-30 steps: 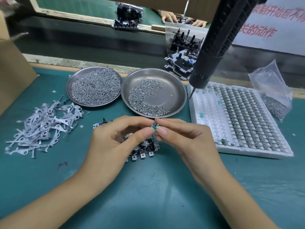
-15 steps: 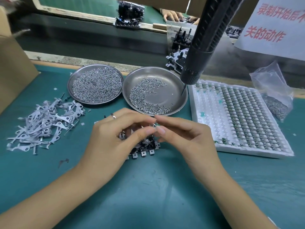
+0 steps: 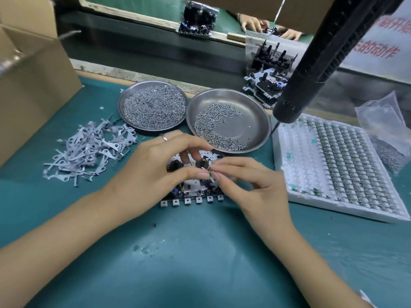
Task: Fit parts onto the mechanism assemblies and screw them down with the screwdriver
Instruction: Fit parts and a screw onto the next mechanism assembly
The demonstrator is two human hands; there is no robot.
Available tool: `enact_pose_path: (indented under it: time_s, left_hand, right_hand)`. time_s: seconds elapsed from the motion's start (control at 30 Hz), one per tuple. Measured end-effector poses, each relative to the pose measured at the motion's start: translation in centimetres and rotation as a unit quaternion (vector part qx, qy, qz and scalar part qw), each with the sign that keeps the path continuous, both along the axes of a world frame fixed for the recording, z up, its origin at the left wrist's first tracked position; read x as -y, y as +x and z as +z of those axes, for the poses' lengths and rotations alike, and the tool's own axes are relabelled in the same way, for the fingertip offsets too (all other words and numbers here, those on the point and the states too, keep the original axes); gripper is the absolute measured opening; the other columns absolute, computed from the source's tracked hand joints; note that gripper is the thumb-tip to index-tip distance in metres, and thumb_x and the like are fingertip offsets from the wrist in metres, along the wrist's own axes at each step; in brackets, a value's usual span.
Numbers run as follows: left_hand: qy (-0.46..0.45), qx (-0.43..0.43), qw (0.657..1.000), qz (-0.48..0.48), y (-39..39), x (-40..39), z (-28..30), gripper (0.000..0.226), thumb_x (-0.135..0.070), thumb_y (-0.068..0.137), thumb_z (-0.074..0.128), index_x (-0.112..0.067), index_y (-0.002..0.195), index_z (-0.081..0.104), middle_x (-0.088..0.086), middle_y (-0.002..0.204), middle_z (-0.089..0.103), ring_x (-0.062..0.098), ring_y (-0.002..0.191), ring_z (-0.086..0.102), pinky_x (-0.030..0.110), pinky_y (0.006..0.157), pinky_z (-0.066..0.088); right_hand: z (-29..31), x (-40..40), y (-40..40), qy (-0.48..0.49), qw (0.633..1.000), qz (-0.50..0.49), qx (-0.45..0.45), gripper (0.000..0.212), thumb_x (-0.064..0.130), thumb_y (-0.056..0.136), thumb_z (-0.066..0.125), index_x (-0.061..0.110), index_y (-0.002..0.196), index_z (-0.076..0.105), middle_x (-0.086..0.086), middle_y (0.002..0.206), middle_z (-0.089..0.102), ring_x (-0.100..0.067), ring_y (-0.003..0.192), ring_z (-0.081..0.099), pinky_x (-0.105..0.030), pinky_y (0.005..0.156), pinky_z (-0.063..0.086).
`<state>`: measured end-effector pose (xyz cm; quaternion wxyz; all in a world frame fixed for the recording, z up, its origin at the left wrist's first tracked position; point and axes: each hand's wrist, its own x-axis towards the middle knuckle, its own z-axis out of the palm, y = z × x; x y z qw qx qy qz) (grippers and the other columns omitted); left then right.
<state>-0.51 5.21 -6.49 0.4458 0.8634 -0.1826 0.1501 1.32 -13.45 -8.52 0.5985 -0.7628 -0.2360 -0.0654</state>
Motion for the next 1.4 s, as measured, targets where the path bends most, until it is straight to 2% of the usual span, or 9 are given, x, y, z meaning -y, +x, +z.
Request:
enact_pose_path:
  time_s: [0.13, 0.3, 0.43, 0.63, 0.8, 1.0, 1.17, 1.3, 1.4]
  left_hand:
    - [-0.071, -0.020, 0.996, 0.054, -0.8, -1.4, -0.6, 0.020, -0.032, 0.080, 0.069, -0.038, 0.099, 0.063, -0.016, 0.093, 0.065, -0.003, 0.085, 0.060, 0.004, 0.077, 0.038]
    - [-0.140, -0.029, 0.984, 0.111, -1.3, -1.8, -1.3, 0.012, -0.028, 0.088, 0.057, -0.034, 0.094, 0.065, -0.017, 0.093, 0.068, -0.001, 0.082, 0.061, 0.014, 0.077, 0.046]
    - [-0.106, -0.017, 0.989, 0.100, -1.7, -1.3, -1.6, 0.010, -0.033, 0.089, 0.055, -0.034, 0.092, 0.064, -0.012, 0.088, 0.067, -0.002, 0.083, 0.059, 0.013, 0.078, 0.043]
    - [-0.003, 0.015, 0.998, 0.058, -2.3, -0.9, -2.0, 0.022, -0.028, 0.084, 0.053, -0.017, 0.097, 0.068, -0.004, 0.086, 0.063, 0.009, 0.082, 0.059, 0.029, 0.080, 0.047]
    - [0.123, 0.030, 0.991, 0.038, -2.4, -0.9, -2.7, 0.034, -0.032, 0.074, 0.060, -0.014, 0.102, 0.066, -0.006, 0.092, 0.062, 0.016, 0.089, 0.058, 0.032, 0.088, 0.040]
    - [0.118, 0.032, 0.992, 0.038, -2.1, -0.7, -3.0, 0.031, -0.031, 0.076, 0.061, -0.017, 0.102, 0.065, -0.009, 0.089, 0.063, 0.014, 0.088, 0.058, 0.033, 0.089, 0.041]
    - [0.099, 0.029, 0.994, 0.039, -2.0, -0.7, -3.1, 0.033, -0.035, 0.076, 0.060, -0.017, 0.103, 0.069, -0.013, 0.086, 0.066, 0.014, 0.086, 0.057, 0.033, 0.088, 0.041]
    - [0.097, 0.029, 0.994, 0.035, -2.0, -0.8, -3.2, 0.025, -0.032, 0.076, 0.068, -0.018, 0.095, 0.073, -0.012, 0.086, 0.067, 0.018, 0.086, 0.059, 0.037, 0.089, 0.041]
    - [0.084, 0.020, 0.996, 0.032, -2.0, -0.8, -3.2, 0.026, -0.037, 0.076, 0.064, -0.019, 0.093, 0.073, -0.016, 0.085, 0.064, 0.016, 0.086, 0.058, 0.035, 0.090, 0.040]
  right_hand:
    - [-0.9, -0.6, -0.2, -0.094, 0.989, 0.001, 0.111, 0.016, 0.012, 0.076, 0.073, 0.016, 0.091, 0.076, 0.006, 0.092, 0.070, -0.015, 0.085, 0.061, -0.025, 0.079, 0.049]
    - [-1.9, -1.2, -0.3, -0.173, 0.961, 0.017, 0.214, 0.010, 0.012, 0.077, 0.074, 0.013, 0.087, 0.078, 0.001, 0.091, 0.072, -0.023, 0.078, 0.058, -0.042, 0.076, 0.047]
    - [-2.3, -1.2, -0.2, -0.205, 0.948, 0.024, 0.244, 0.010, 0.020, 0.083, 0.071, 0.016, 0.088, 0.078, 0.003, 0.094, 0.072, -0.022, 0.080, 0.057, -0.042, 0.077, 0.046]
    - [-2.3, -1.1, -0.1, -0.228, 0.938, 0.040, 0.258, 0.014, 0.019, 0.086, 0.065, 0.016, 0.092, 0.077, 0.003, 0.101, 0.071, -0.025, 0.085, 0.056, -0.041, 0.081, 0.044]
    - [-2.0, -1.0, -0.4, -0.192, 0.960, 0.050, 0.199, 0.013, 0.013, 0.084, 0.070, 0.014, 0.094, 0.076, 0.005, 0.100, 0.070, -0.020, 0.086, 0.054, -0.042, 0.080, 0.047]
    - [-1.7, -1.1, -0.6, -0.169, 0.971, 0.038, 0.163, 0.013, 0.008, 0.078, 0.071, 0.012, 0.090, 0.078, 0.002, 0.097, 0.072, -0.021, 0.085, 0.056, -0.044, 0.077, 0.049]
    - [-1.5, -1.0, -1.0, -0.160, 0.975, 0.028, 0.154, 0.020, 0.000, 0.077, 0.070, 0.011, 0.092, 0.077, -0.002, 0.098, 0.069, -0.023, 0.091, 0.060, -0.036, 0.081, 0.049]
    - [0.7, 0.0, -0.2, -0.066, 0.967, -0.142, 0.199, 0.024, 0.003, 0.086, 0.063, 0.001, 0.109, 0.067, -0.009, 0.099, 0.062, -0.018, 0.093, 0.059, -0.029, 0.086, 0.046]
    - [4.4, 0.8, 2.6, 0.024, 0.952, -0.250, 0.177, 0.057, 0.015, 0.088, 0.064, 0.002, 0.138, 0.039, -0.013, 0.116, 0.053, -0.023, 0.105, 0.053, -0.041, 0.093, 0.044]
